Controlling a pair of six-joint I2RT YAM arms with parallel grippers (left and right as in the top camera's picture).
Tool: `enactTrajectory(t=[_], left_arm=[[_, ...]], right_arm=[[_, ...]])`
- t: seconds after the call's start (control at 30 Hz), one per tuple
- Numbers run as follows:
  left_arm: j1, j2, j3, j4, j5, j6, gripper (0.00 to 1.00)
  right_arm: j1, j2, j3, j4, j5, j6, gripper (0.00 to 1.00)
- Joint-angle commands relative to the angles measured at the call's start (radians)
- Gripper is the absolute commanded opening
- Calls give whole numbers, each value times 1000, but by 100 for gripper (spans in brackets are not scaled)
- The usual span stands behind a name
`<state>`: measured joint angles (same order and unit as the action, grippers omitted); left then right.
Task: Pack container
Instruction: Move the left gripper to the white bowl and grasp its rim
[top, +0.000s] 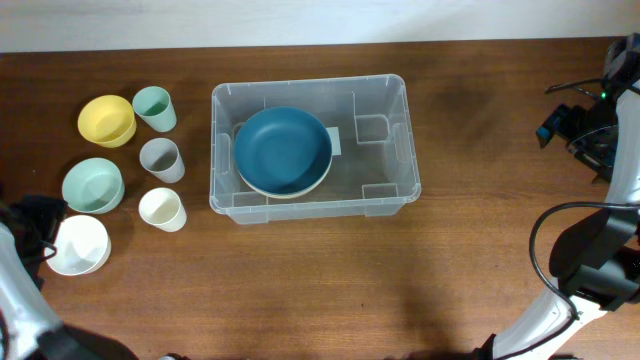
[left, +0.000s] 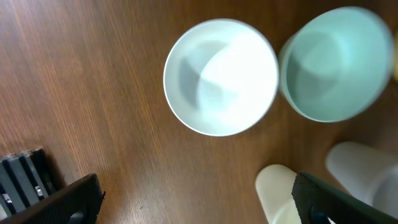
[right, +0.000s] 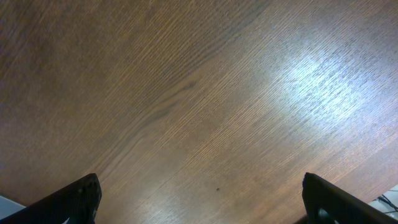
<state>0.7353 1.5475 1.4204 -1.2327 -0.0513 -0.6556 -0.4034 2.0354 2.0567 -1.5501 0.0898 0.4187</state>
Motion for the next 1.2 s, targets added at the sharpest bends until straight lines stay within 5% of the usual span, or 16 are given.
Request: enactTrajectory(t=[0.0, 0.33, 0.93, 1.03, 1.17], left_arm=[[3, 120, 5, 6, 16, -14, 99], [10, 339, -23, 64, 10, -14, 95], [66, 349, -195, 278, 3, -14, 99], [66, 349, -196, 281, 3, -14, 90], [66, 350, -196, 287, 3, -14, 62]], right_arm=[[-3, 2, -4, -1, 16, 8, 99], [-3, 2, -4, -1, 16, 8, 99], [-3, 2, -4, -1, 16, 8, 99], [-3, 2, -4, -1, 16, 8, 99], [-3, 2, -4, 0, 16, 8, 99]])
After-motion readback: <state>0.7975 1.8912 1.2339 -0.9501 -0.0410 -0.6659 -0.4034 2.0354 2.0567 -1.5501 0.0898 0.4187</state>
